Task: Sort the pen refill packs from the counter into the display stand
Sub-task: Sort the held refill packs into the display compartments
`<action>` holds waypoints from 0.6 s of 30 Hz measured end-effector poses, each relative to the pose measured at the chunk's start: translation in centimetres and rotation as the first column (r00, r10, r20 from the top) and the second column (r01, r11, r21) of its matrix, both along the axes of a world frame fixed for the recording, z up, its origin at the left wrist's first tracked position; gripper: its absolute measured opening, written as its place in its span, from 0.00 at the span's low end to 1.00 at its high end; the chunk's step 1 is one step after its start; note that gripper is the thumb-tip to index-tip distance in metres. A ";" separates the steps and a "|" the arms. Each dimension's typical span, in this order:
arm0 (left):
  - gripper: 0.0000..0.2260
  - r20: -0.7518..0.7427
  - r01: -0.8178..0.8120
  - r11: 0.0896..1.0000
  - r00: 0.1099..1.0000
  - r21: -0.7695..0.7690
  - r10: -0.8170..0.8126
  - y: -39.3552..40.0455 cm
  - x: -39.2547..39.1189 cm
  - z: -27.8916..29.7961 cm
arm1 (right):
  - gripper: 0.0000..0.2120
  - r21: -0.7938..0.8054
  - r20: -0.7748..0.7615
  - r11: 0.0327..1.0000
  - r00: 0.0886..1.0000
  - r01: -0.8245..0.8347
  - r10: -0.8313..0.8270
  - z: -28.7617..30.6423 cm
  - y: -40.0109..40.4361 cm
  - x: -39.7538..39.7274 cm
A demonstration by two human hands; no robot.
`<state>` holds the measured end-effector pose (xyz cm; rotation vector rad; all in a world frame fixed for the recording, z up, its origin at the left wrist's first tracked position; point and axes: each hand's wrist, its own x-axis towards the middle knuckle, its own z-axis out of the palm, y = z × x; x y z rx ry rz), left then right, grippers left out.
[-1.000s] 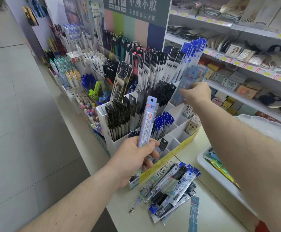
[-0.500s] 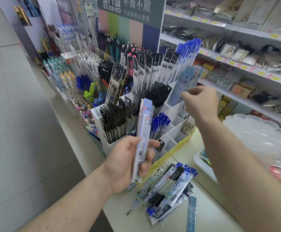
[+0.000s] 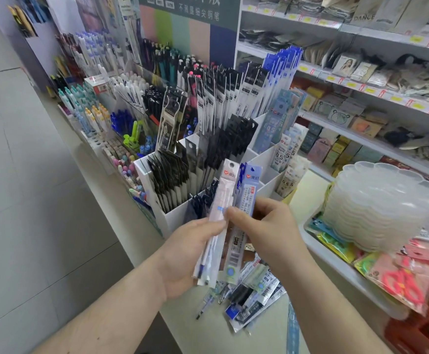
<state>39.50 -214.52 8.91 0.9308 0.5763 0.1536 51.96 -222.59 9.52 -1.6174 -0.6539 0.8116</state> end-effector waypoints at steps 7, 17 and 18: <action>0.14 -0.036 -0.096 0.995 0.995 0.040 0.097 0.0 0.1 -0.2 | 0.07 0.132 -0.204 0.966 0.960 0.221 -0.192 0.5 -0.6 0.6; 0.08 -0.034 -0.101 0.990 0.994 0.095 0.104 -0.4 -0.2 -0.4 | 0.06 0.076 -0.195 0.990 0.975 0.119 -0.102 0.8 -0.2 -1.2; 0.08 -0.034 -0.098 0.990 0.994 0.101 0.101 -0.4 -0.2 -0.4 | 0.07 0.070 -0.190 0.991 0.977 0.110 -0.095 0.6 -0.1 -1.2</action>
